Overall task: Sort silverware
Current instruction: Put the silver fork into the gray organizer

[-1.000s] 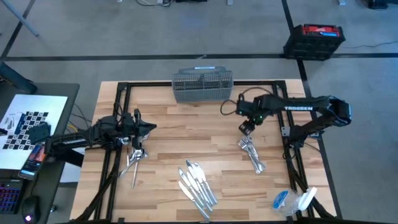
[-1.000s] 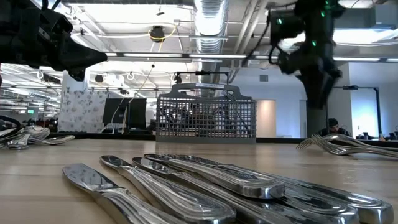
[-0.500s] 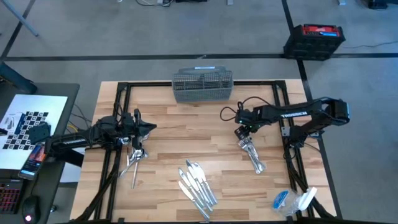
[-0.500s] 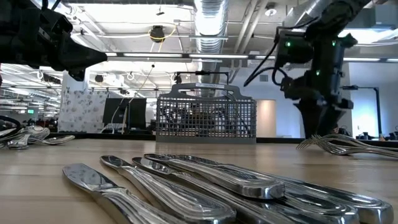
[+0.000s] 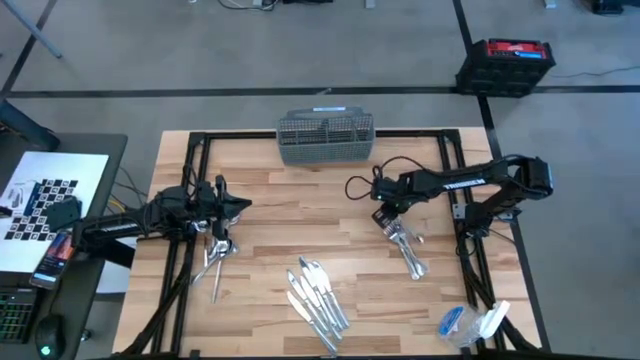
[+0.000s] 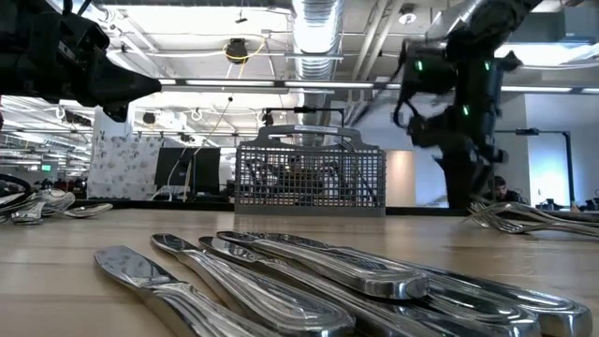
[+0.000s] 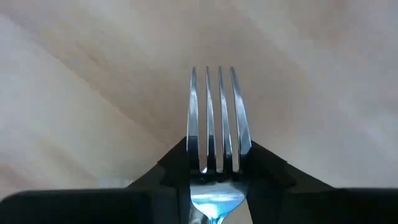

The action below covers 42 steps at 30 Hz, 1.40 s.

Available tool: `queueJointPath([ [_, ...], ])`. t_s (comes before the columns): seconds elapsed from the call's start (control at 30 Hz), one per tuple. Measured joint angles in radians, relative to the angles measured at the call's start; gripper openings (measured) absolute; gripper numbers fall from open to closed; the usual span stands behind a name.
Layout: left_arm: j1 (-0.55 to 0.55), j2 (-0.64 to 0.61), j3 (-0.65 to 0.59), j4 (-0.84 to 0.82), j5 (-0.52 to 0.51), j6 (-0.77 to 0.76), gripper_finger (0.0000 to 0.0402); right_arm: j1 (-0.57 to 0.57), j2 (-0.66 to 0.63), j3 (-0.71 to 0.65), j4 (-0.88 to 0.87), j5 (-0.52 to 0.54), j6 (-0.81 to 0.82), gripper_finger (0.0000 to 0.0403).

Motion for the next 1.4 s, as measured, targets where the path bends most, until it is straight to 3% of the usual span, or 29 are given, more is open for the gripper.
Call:
queueJointPath([
  [0.17, 0.0, 0.0, 0.0, 0.0, 0.0, 0.0, 0.0, 0.0, -0.053, 0.12, -0.143, 0.006, -0.06, 0.0092],
  [0.33, 0.0, 0.0, 0.0, 0.0, 0.0, 0.0, 0.0, -0.026, -0.114, 0.266, -0.17, 0.111, -0.16, 0.0092],
  [0.47, 0.0, 0.0, 0.0, 0.0, 0.0, 0.0, 0.0, -0.098, -0.163, 0.339, 0.059, 0.25, -0.331, 0.0092],
  [0.73, 0.0, 0.0, 0.0, 0.0, 0.0, 0.0, 0.0, -0.334, -0.131, 0.342, 0.767, 0.258, -0.628, 0.0092],
  [0.83, 0.0, 0.0, 0.0, 0.0, 0.0, 0.0, 0.0, -0.397, -0.067, 0.341, 0.869, 0.231, -0.652, 0.0092],
  [0.93, 0.0, 0.0, 0.0, 0.0, 0.0, 0.0, 0.0, -0.441, 0.002, 0.341, 0.855, 0.16, -0.586, 0.0092],
  [1.13, 0.0, 0.0, 0.0, 0.0, 0.0, 0.0, 0.0, -0.434, 0.092, 0.339, 0.864, 0.131, -0.587, 0.0092],
  [1.2, 0.0, 0.0, 0.0, 0.0, 0.0, 0.0, 0.0, -0.439, 0.101, 0.34, 0.865, 0.144, -0.587, 0.0112],
  [1.4, 0.0, 0.0, 0.0, 0.0, 0.0, 0.0, 0.0, -0.465, 0.046, 0.34, 0.764, 0.156, -0.59, 0.0271],
])
